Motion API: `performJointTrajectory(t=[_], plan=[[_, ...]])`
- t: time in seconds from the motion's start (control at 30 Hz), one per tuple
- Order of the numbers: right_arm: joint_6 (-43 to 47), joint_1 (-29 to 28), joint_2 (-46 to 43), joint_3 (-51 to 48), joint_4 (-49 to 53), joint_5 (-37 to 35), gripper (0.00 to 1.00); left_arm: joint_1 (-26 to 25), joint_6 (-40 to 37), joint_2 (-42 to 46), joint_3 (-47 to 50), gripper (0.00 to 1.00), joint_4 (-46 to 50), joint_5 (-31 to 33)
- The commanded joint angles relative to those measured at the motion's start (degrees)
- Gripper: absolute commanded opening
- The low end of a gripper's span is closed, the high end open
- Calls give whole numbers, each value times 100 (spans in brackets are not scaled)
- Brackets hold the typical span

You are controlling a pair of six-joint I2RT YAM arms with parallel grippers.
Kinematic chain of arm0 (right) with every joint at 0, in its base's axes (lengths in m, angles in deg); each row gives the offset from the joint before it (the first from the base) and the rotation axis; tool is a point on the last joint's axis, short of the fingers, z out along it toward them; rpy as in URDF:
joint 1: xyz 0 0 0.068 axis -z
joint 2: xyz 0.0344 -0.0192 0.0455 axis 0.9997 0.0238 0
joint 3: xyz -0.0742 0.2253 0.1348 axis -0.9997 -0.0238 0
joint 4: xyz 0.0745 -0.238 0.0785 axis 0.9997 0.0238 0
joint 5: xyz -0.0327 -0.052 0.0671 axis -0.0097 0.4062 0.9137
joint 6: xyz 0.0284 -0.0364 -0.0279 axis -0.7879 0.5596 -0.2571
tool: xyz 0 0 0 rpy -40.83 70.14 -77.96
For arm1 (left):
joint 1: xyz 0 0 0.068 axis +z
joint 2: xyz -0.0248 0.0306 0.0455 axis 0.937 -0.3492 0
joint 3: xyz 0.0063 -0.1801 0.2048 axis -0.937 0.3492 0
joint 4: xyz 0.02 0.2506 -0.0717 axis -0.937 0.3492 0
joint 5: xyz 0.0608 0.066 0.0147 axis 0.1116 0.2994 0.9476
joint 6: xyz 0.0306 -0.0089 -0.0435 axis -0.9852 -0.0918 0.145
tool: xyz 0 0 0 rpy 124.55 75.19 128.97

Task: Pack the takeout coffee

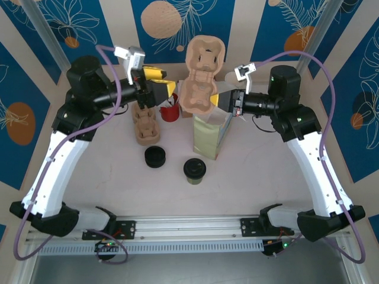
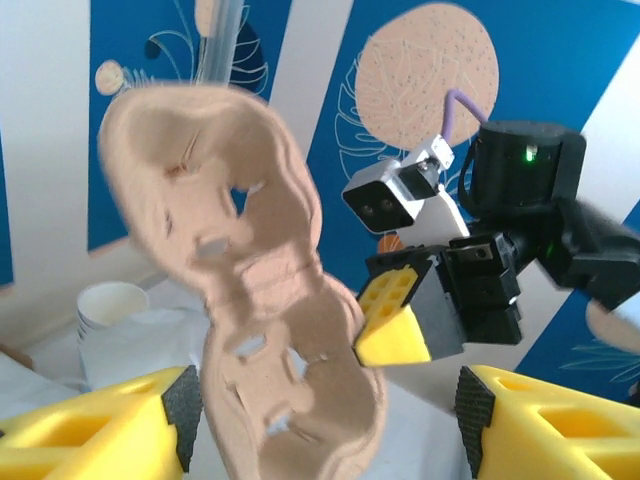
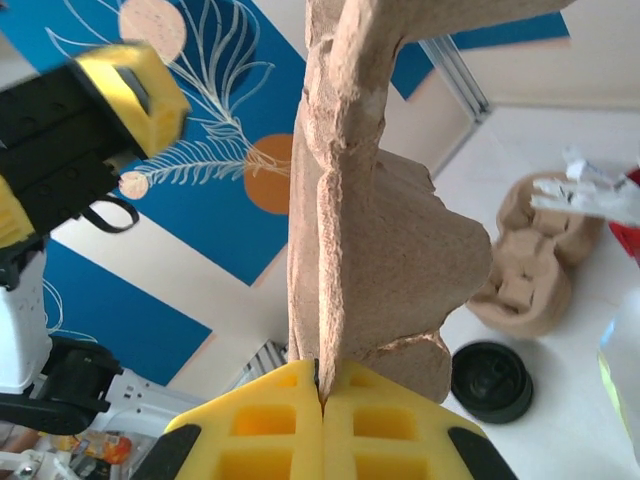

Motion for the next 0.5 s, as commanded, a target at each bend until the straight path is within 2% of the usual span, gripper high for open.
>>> performJointTrajectory(t=[0.0,0.07,0.2,0.27,0.47], plan=[[133,55,87,254,1371,156,0,-301,-1581,-389,-612,68,994,5],[176,50,118,300,1652,236,0,-415,-2310,-583,-784,67,1261,-26],[354,46,166,363,2125,218,0,-525,-3273,-880,-872,67,1572,105],[406,43,196,397,2321,170,0,-554,-3651,-1060,-982,67,1841,73],[471,-28,306,468,2685,270,0,-884,-4694,-1499,-1301,67,2569,501]])
